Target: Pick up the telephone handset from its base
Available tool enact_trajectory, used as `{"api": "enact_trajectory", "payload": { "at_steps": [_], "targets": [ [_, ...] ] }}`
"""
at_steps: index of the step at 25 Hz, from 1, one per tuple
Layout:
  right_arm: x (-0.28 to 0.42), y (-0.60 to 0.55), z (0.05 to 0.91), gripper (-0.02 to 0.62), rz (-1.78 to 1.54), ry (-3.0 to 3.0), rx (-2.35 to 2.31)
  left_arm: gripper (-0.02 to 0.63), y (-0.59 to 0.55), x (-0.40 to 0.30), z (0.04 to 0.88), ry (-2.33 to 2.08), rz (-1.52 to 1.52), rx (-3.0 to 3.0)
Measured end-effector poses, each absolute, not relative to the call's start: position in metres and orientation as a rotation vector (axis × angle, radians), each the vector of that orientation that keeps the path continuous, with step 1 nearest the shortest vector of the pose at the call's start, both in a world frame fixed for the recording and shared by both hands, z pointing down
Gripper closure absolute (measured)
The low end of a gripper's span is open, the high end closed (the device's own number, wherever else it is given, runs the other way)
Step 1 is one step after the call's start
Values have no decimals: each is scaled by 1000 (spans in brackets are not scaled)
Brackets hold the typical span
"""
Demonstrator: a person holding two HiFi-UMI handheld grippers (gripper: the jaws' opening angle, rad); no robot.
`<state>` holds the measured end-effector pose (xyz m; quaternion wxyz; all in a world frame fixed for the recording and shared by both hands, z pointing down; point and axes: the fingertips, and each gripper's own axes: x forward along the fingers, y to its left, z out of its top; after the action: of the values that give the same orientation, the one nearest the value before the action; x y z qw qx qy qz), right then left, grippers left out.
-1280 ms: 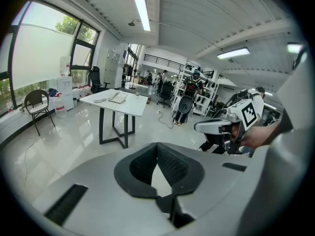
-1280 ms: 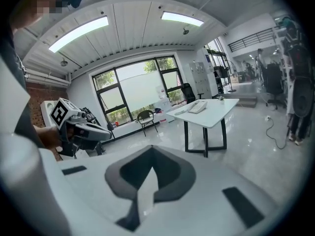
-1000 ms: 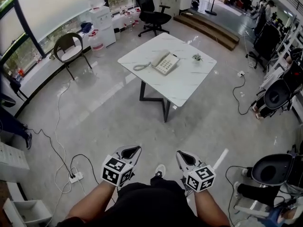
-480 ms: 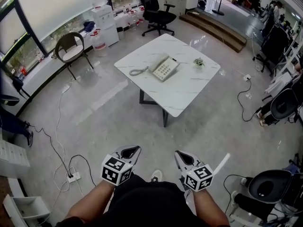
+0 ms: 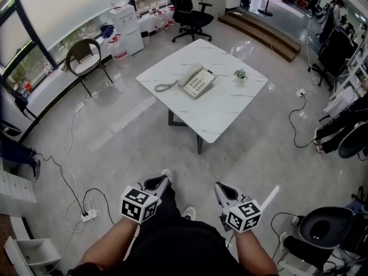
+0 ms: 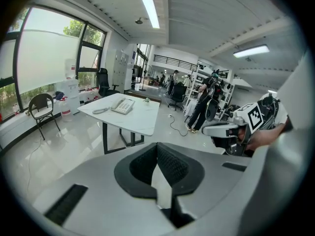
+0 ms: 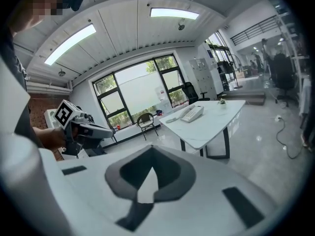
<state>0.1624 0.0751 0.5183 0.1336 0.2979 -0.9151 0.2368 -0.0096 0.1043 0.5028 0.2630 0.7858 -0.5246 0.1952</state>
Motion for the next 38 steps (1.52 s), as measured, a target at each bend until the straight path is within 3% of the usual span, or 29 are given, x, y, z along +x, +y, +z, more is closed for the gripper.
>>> {"api": "enact_trajectory", "payload": {
  "at_steps": [14,38],
  "targets": [
    [180,51,543,594,703,-2563,1025,601,31,13,498,-1272,571,2289],
    [46,-171,508,594,636,-2521,1237,601,-197,-106,497,-1103,593,2426]
  ]
}}
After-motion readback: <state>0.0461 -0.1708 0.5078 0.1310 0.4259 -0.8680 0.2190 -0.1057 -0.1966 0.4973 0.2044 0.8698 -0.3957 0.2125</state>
